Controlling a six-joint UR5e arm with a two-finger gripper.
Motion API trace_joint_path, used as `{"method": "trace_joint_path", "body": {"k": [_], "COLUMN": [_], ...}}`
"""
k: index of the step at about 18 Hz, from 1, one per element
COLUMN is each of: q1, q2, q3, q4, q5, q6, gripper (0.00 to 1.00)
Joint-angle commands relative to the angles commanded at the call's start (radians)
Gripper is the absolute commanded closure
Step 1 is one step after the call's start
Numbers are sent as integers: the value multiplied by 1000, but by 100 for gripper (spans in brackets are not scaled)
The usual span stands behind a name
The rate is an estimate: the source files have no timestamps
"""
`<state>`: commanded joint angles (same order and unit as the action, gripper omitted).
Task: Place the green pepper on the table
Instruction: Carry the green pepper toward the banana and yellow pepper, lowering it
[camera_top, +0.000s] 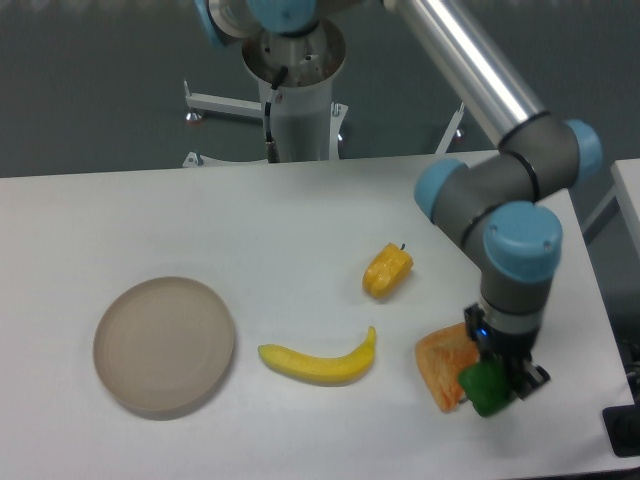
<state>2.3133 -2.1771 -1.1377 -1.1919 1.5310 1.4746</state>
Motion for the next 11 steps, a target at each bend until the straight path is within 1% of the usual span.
{"method": "trace_joint_path", "body": {"k": [3,4,6,7,9,11], "q1": [-44,-57,-80,-90,-113,-120], "q2": [103,127,163,175,180,191], "q3": [-141,-184,-250,-272,-301,-324], "q4": [-2,0,8,11,12,14], "q5": [-18,-41,-78,-87,-89,-91], "q6": [-80,-108,-180,-204,-218,-250], "gripper": [62,62,62,62,62,62]}}
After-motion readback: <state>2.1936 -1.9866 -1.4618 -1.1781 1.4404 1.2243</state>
